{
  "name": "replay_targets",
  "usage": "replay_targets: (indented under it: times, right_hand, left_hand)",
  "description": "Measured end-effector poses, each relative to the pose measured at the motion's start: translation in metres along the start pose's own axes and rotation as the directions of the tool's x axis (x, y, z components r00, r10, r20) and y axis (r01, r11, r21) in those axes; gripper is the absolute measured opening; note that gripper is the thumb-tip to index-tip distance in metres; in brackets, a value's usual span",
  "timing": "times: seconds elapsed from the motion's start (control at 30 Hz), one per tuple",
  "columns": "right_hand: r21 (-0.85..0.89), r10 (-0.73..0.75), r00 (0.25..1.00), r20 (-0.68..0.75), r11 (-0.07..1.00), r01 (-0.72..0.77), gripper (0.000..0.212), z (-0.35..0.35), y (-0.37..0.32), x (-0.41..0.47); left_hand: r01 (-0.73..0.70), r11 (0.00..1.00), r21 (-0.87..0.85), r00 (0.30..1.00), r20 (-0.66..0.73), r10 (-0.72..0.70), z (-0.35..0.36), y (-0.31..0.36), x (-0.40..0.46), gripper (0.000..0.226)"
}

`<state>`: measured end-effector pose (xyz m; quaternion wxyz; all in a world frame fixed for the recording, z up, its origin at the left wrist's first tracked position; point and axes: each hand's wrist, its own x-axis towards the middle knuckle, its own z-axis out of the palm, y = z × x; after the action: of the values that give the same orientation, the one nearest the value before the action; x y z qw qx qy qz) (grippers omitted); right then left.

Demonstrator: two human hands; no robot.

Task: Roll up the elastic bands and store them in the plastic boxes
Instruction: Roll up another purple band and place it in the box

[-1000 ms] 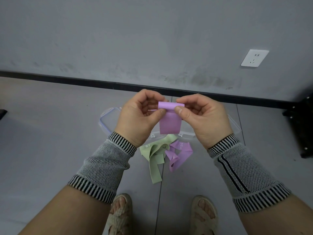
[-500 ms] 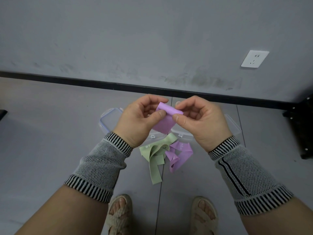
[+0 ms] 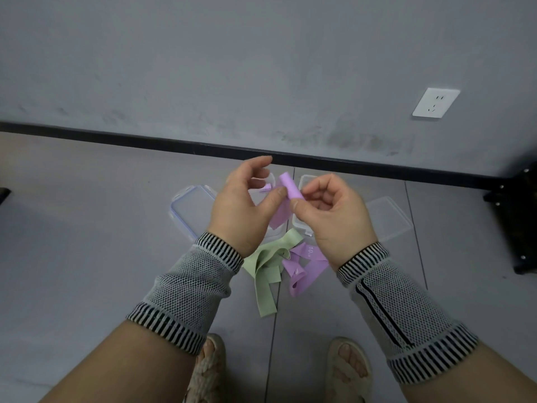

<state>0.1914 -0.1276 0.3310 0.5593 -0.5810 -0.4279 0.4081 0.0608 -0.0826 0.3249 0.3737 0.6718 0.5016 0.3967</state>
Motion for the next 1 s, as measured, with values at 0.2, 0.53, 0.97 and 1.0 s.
replay_targets:
  times: [0.2,0.53,0.97,1.0]
  right_hand:
    - [0.203,0.045,0.997,-0.060,0.979,-0.032,0.019,0.001,-0.004,-0.002]
    - [0.390,0.103,0.981,0.164,0.907,-0.161,0.021,-0.005,0.001,0.000]
    - [-0.032,-0.030,0.921,0.388,0.998,0.046,0.057,-0.012,-0.005,-0.003]
    - [-0.057,-0.033,0.906,0.422,0.996,0.063,0.066,-0.014,-0.005,-0.003]
  left_hand:
    - [0.322,0.916,-0.241,0.926,-0.119,-0.357,0.004,0.000,0.002,0.018]
    - [0.148,0.961,-0.232,0.976,0.191,-0.105,-0.013,0.004,0.004,0.020]
    - [0.342,0.882,-0.325,0.901,0.379,-0.210,-0.028,0.003,0.009,0.012]
    - [0.343,0.889,-0.305,0.893,0.399,-0.208,-0.030,0.003,0.008,0.011]
